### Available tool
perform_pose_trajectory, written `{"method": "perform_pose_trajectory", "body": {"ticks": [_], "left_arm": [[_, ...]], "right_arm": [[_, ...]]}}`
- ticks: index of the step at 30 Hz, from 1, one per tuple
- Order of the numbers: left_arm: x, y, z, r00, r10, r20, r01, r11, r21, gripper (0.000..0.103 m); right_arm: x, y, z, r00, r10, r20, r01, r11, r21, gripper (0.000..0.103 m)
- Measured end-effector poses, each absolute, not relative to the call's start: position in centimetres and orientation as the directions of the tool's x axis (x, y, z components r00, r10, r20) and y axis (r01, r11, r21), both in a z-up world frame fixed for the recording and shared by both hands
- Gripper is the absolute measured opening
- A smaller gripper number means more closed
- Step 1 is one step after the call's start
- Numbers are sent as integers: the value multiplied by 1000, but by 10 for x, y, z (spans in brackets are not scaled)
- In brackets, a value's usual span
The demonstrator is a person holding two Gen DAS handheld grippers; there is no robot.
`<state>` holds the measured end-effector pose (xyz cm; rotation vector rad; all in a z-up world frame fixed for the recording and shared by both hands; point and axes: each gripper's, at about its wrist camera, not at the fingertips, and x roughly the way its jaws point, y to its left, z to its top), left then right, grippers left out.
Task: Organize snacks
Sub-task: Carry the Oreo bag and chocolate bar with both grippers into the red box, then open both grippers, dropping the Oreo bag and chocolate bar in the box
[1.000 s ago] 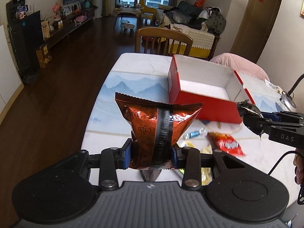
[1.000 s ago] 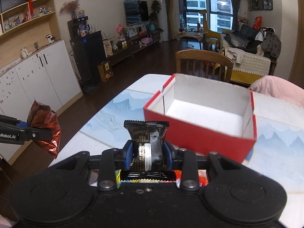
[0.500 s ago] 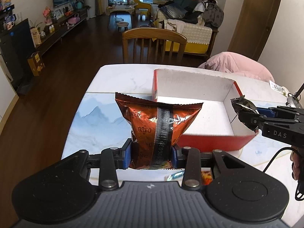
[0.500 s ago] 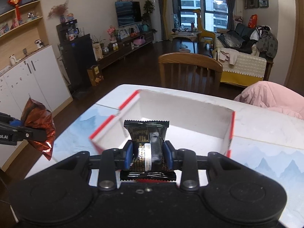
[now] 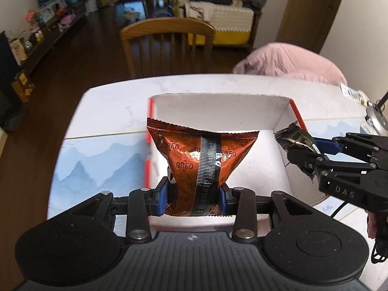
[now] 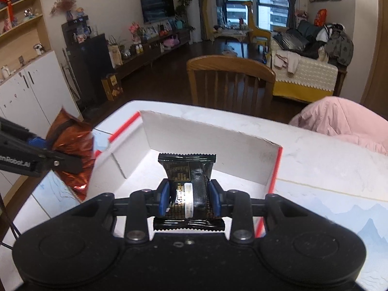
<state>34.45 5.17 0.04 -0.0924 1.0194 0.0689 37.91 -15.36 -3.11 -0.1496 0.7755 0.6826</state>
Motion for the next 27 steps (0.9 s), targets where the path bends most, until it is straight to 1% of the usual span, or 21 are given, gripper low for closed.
{"method": "perform_pose_trajectory", "body": {"ticks": [6,12,17,27], "left_arm": [[383,36,-26,443,5,-896,-71,997,-29,38],[407,31,-61,331,73,-941,-70,996,52,38],[416,29,-84,276,90,-957,-63,995,76,38],[426,23,-111,216,111,-970,-24,994,108,39]], "right_arm": [[399,-152,-51,443,475,-760,-609,782,133,34],[399,-125,-75,373,433,-821,-652,752,100,34],[398,-109,-94,327,391,-860,-675,734,77,34],[400,-101,-110,302,339,-891,-684,728,46,34]]}}
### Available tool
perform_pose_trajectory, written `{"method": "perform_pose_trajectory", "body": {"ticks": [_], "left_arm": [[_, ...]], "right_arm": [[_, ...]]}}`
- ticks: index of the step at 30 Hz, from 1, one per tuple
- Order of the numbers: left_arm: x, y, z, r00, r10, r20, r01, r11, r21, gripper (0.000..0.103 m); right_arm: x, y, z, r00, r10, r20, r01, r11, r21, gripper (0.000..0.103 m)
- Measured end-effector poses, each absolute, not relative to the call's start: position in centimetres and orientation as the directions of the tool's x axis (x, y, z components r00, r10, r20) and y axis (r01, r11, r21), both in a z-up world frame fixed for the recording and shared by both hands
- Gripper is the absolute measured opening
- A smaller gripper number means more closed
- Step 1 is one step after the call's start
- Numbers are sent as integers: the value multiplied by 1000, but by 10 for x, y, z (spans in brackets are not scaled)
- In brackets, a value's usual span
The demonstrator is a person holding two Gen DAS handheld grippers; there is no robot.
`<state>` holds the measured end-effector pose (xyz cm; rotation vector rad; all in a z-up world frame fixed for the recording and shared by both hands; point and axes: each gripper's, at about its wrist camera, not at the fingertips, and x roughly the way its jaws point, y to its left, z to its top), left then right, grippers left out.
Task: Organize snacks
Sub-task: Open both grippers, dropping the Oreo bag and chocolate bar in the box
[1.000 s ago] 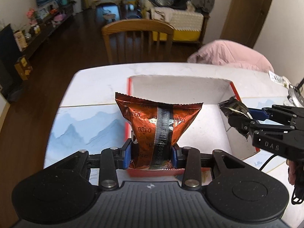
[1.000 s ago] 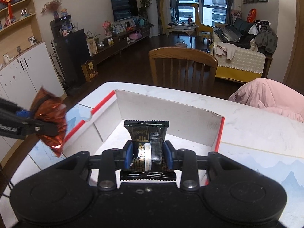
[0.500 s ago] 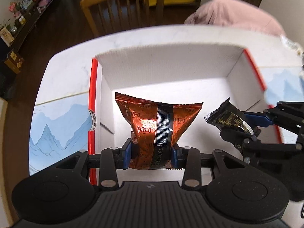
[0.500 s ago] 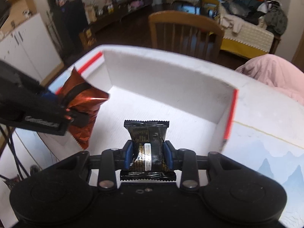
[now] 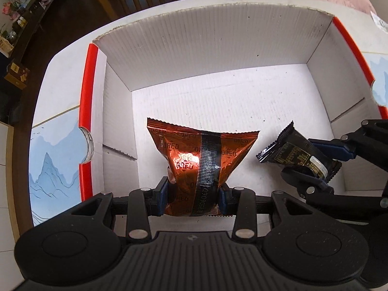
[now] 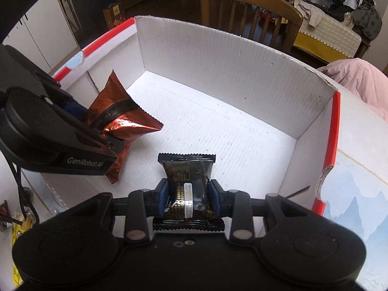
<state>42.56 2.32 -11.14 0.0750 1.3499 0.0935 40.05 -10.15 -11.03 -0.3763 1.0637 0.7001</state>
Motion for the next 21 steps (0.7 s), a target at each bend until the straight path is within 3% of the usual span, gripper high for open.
{"method": "perform_pose_trajectory", "body": {"ticks": [21], "left_arm": [[395,33,-70,328,55,-943,-37,998,46,47]], "right_arm": [[386,-118,-74,362,369,-856,-620,781,75,42]]}}
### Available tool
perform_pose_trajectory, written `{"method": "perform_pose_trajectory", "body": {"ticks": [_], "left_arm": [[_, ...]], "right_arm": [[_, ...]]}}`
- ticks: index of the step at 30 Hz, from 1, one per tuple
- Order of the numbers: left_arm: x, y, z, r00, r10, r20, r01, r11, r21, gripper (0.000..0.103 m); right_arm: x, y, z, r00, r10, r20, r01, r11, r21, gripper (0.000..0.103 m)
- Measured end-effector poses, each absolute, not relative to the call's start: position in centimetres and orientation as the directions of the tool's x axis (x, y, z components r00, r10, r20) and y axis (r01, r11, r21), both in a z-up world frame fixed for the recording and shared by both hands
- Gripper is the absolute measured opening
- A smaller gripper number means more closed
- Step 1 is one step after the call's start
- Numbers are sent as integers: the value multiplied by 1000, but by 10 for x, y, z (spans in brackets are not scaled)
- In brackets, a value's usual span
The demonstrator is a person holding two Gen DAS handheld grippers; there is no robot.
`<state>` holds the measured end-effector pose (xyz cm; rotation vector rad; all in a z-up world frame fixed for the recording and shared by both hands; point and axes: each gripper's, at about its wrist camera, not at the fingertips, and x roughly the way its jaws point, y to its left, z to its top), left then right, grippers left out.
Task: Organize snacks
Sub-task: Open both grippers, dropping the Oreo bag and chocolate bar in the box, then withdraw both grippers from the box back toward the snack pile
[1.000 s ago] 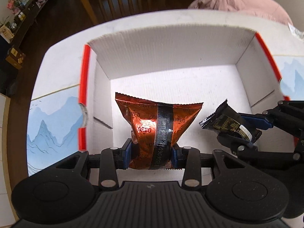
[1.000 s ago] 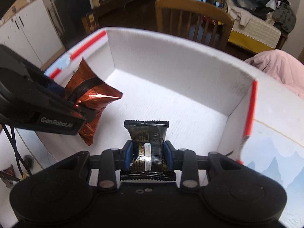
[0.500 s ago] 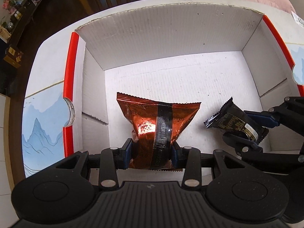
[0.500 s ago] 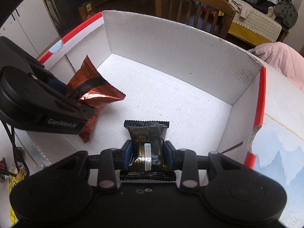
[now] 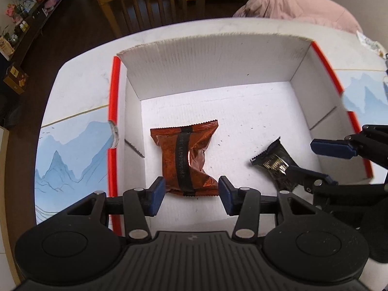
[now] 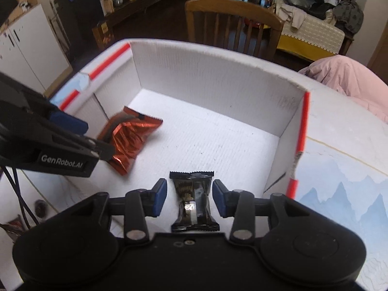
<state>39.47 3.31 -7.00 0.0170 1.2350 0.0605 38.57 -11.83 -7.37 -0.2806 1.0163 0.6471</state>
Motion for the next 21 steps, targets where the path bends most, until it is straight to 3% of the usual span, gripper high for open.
{"method": "perform_pose_trajectory", "body": {"ticks": [13,16,21], "left_arm": [[322,43,-11,471,14,-882,-32,999,-1,47],[304,45,0,500,-2,-866,-24,1000,-16,47],[272,49,17,544,-8,-839,-22,999,-24,47]], "right_arm": [[328,-130,-15,450,431,-782,-581,806,110,52],[309,-130,-2,472,446,-760,-573,811,120,60],[282,-129,12,495,467,-733,-567,812,134,63]]}}
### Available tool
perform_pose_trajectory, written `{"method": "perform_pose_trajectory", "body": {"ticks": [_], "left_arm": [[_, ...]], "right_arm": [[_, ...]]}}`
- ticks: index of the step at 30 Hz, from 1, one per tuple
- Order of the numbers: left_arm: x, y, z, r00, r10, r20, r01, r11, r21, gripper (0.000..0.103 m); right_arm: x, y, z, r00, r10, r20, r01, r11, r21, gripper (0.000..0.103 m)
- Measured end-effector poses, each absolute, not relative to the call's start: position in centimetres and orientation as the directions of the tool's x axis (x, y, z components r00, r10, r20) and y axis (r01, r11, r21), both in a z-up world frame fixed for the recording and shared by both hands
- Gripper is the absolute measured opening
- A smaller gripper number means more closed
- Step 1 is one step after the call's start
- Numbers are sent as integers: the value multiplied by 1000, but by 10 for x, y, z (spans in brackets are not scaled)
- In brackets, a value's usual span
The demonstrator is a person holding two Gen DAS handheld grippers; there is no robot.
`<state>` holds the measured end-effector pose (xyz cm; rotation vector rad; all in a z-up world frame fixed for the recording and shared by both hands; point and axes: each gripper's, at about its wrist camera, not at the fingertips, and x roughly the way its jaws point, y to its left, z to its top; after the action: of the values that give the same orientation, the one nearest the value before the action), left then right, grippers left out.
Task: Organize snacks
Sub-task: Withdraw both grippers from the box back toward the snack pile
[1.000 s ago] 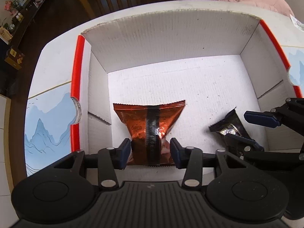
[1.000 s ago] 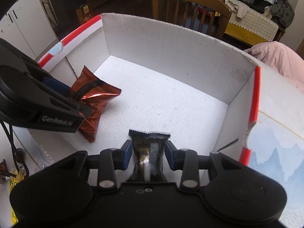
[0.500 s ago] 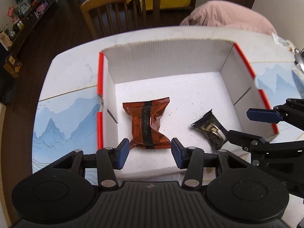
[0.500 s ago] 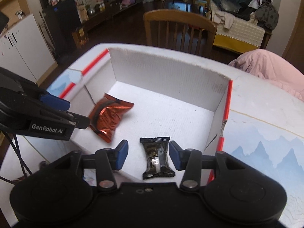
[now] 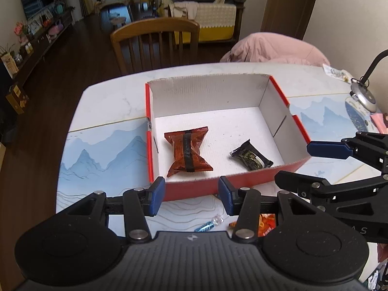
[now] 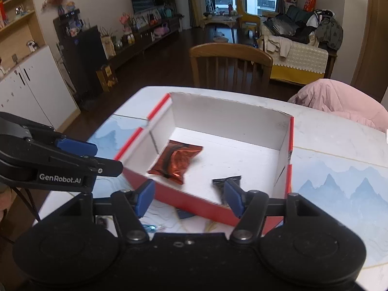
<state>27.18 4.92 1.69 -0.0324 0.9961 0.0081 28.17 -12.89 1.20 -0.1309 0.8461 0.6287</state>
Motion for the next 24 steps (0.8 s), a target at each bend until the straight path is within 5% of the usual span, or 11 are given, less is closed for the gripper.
{"method": "perform_pose_trajectory", "body": {"ticks": [24], "left_arm": [[140,61,42,659,-62,-750,-8,996,-89,57]], "right_arm": [[171,-131,43,565,569,-598,-589,785,191,95]]}}
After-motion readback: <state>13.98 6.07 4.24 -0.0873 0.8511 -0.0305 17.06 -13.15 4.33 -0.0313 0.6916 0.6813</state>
